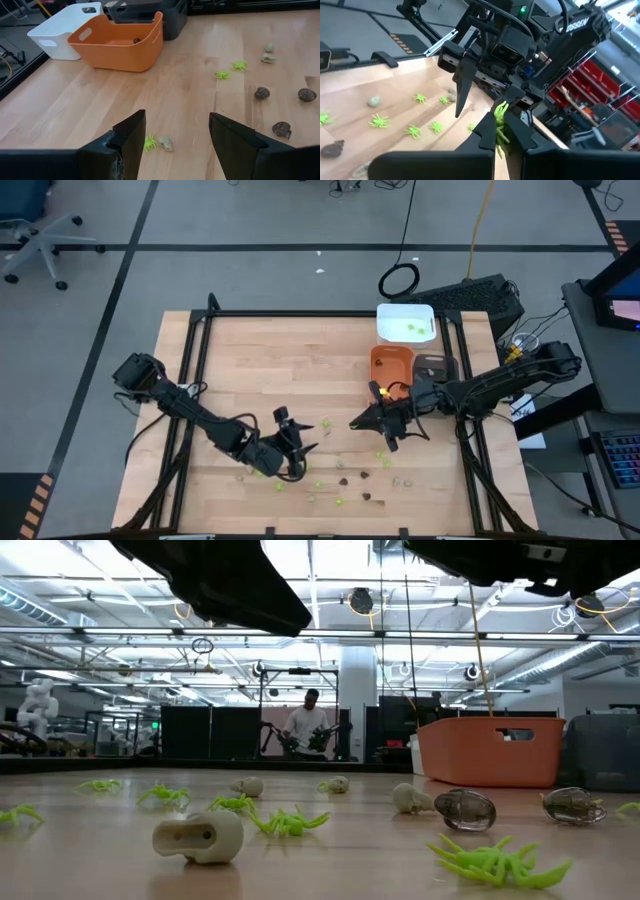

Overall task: Sort Halloween decoration
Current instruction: Put the green spider toy into the white bin

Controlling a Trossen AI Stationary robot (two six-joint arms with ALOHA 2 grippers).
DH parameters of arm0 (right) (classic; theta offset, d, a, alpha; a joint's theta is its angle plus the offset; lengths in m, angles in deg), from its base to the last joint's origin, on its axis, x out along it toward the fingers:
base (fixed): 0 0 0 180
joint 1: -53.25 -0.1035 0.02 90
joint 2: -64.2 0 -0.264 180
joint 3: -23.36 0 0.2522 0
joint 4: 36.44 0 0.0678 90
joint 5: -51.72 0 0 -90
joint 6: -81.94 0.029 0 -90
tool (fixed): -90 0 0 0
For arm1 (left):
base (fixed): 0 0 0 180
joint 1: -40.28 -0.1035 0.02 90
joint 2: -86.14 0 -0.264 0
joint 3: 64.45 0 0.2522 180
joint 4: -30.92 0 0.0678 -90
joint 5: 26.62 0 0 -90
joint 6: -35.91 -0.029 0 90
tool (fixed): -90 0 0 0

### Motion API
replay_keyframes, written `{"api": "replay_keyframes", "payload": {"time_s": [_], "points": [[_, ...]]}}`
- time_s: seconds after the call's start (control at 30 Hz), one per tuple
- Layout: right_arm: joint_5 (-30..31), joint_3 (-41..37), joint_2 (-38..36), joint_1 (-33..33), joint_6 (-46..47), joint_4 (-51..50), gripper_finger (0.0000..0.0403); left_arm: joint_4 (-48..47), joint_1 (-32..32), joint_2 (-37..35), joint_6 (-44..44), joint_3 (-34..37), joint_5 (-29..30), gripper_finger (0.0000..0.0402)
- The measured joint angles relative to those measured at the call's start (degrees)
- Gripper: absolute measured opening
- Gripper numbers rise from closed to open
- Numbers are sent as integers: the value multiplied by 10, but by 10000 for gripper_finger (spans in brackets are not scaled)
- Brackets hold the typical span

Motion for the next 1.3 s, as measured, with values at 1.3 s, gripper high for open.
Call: {"api": "replay_keyframes", "payload": {"time_s": [1.3], "points": [[0, 1, 0, 0, 341, 21, 2, 0, -12, 0, 5, 0, 0, 216]]}}
